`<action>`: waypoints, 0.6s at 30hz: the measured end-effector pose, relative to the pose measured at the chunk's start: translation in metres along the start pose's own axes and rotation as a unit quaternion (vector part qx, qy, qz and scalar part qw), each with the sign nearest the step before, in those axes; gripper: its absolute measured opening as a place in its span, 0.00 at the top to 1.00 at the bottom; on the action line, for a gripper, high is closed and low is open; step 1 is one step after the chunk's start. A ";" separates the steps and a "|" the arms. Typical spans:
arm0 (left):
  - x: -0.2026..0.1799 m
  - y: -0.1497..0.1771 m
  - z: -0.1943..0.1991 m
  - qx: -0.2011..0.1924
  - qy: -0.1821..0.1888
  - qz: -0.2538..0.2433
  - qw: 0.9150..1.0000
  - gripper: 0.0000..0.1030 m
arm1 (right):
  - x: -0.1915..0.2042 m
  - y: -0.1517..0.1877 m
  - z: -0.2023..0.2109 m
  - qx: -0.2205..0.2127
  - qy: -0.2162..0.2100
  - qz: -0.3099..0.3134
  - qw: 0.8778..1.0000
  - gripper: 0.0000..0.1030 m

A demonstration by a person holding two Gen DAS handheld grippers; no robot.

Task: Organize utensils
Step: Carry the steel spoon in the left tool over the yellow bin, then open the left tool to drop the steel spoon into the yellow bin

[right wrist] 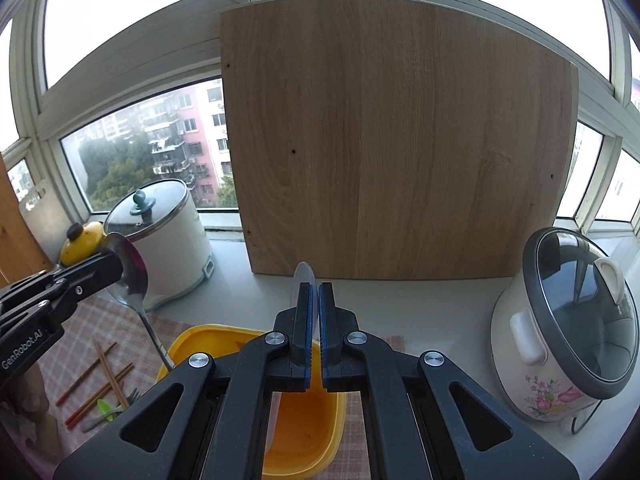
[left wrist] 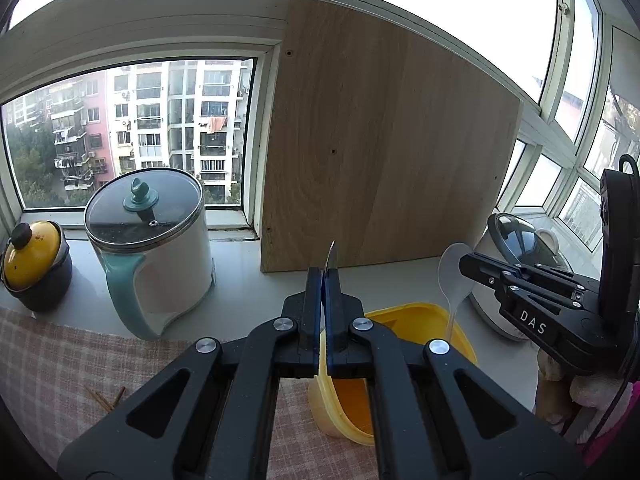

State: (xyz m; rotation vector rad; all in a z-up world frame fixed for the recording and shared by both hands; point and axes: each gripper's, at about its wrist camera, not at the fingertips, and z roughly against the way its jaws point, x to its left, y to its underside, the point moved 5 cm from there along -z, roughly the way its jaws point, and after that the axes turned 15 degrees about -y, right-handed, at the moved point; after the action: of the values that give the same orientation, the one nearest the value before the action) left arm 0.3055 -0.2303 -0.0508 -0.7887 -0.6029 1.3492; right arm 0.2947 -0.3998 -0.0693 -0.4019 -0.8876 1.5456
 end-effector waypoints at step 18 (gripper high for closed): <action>-0.015 0.025 0.006 0.032 0.033 -0.035 0.998 0.95 | 0.003 0.026 0.001 0.037 -0.006 -0.011 0.999 0.95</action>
State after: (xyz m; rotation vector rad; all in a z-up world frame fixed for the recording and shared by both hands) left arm 0.2831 -0.2432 -0.0662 -0.7515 -0.5284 1.2673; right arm 0.2762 -0.3958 -0.0868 -0.3296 -0.8378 1.5579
